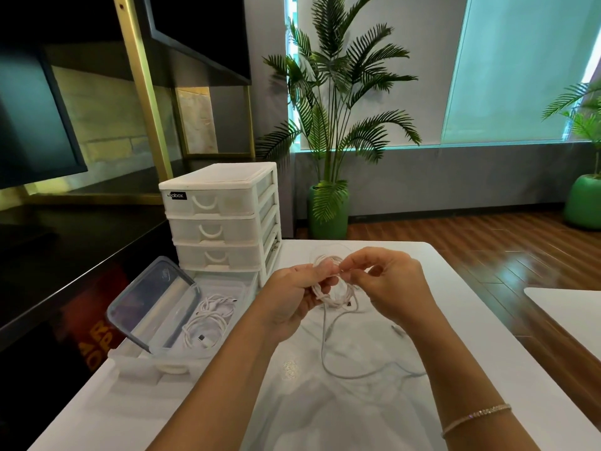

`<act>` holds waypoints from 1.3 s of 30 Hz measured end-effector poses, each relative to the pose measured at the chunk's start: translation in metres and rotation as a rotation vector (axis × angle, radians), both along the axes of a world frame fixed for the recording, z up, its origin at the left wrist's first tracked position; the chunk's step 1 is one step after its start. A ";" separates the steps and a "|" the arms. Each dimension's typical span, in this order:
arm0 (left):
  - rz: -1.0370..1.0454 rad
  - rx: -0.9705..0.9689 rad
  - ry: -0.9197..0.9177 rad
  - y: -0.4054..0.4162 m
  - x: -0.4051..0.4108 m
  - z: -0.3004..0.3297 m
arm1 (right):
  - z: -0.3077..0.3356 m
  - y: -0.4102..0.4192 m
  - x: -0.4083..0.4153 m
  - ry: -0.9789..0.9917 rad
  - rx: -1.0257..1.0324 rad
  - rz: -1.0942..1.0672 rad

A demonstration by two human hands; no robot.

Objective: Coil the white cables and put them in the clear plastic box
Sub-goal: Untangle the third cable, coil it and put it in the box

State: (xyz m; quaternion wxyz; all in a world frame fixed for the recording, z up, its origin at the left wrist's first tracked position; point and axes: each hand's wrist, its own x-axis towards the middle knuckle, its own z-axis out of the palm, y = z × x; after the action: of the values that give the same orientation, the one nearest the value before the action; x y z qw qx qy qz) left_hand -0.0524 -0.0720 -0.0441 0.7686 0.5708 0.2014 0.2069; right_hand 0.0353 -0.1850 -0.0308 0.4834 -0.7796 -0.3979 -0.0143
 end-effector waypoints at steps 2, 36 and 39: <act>-0.017 -0.036 -0.028 0.002 0.000 -0.002 | 0.001 0.000 0.001 -0.005 -0.013 -0.002; 0.057 0.783 0.091 0.006 -0.003 -0.006 | 0.001 0.005 -0.005 0.513 0.175 0.105; 0.027 0.733 0.114 0.008 -0.003 -0.008 | 0.001 0.005 -0.006 0.592 0.166 0.127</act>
State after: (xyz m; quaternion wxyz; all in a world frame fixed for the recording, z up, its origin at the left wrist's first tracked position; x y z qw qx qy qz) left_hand -0.0552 -0.0638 -0.0518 0.4978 0.8161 0.1640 0.2433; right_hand 0.0297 -0.1797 -0.0298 0.6403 -0.6813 -0.2852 0.2109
